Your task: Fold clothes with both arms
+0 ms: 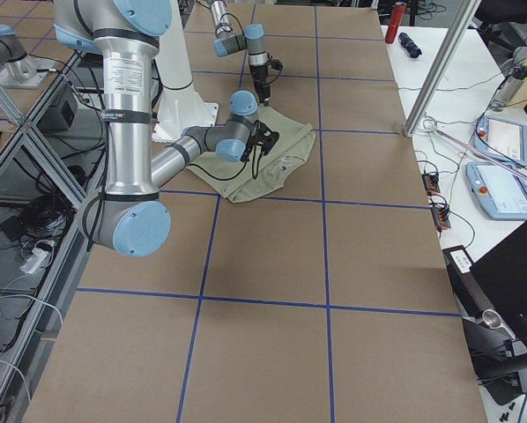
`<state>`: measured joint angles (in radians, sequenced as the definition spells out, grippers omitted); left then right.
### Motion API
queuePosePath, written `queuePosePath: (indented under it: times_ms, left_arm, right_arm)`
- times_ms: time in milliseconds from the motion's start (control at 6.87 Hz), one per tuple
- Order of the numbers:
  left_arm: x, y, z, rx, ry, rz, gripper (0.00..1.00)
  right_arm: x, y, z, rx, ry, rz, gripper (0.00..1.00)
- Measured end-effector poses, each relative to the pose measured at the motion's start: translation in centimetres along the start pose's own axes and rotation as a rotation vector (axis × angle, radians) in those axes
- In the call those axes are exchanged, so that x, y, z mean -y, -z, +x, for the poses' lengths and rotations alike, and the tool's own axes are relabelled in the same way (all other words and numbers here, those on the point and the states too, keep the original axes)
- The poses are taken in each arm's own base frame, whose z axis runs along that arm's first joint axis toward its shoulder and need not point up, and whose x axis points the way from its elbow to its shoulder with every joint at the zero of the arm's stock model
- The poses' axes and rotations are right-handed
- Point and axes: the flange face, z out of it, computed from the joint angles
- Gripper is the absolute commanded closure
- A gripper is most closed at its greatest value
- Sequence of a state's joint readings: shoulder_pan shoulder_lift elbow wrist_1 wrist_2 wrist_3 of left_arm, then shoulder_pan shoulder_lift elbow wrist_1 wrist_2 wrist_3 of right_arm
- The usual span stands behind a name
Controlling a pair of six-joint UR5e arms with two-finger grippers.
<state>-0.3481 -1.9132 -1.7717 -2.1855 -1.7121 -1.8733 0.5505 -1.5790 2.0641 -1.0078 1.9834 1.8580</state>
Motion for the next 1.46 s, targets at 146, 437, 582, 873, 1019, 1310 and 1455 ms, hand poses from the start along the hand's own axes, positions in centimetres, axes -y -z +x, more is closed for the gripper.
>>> queuePosePath:
  times_ms: [146,437,582,873,1019,1310,1455]
  left_arm:
    - [-0.4,-0.2,-0.2,0.005,-0.002,-0.006,0.58]
    - [-0.7,-0.4,-0.5,0.011,0.005,-0.010,1.00]
    - [-0.7,-0.4,-0.6,0.013,0.015,-0.010,1.00]
    - [-0.5,-0.4,-0.8,0.017,0.006,-0.009,1.00]
    - [-0.1,-0.4,-1.1,0.023,-0.040,-0.005,1.00]
    - [5.4,0.7,0.2,0.015,-0.169,0.074,1.00]
    - [10.8,1.6,2.7,0.001,-0.207,0.149,1.00]
  right_arm:
    - [0.3,-0.5,-0.3,-0.001,0.000,0.004,0.00]
    - [0.3,-0.7,-0.7,0.003,0.001,0.004,0.00]
    - [0.4,-0.7,-0.8,0.005,0.000,0.007,0.00]
    - [0.7,-0.5,-0.9,0.010,-0.003,0.014,0.00]
    - [0.9,-0.3,-1.0,0.014,-0.005,0.018,0.00]
    - [1.3,0.2,-1.9,0.035,-0.006,0.027,0.00]
    - [1.7,0.6,-2.3,0.045,-0.009,0.035,0.00]
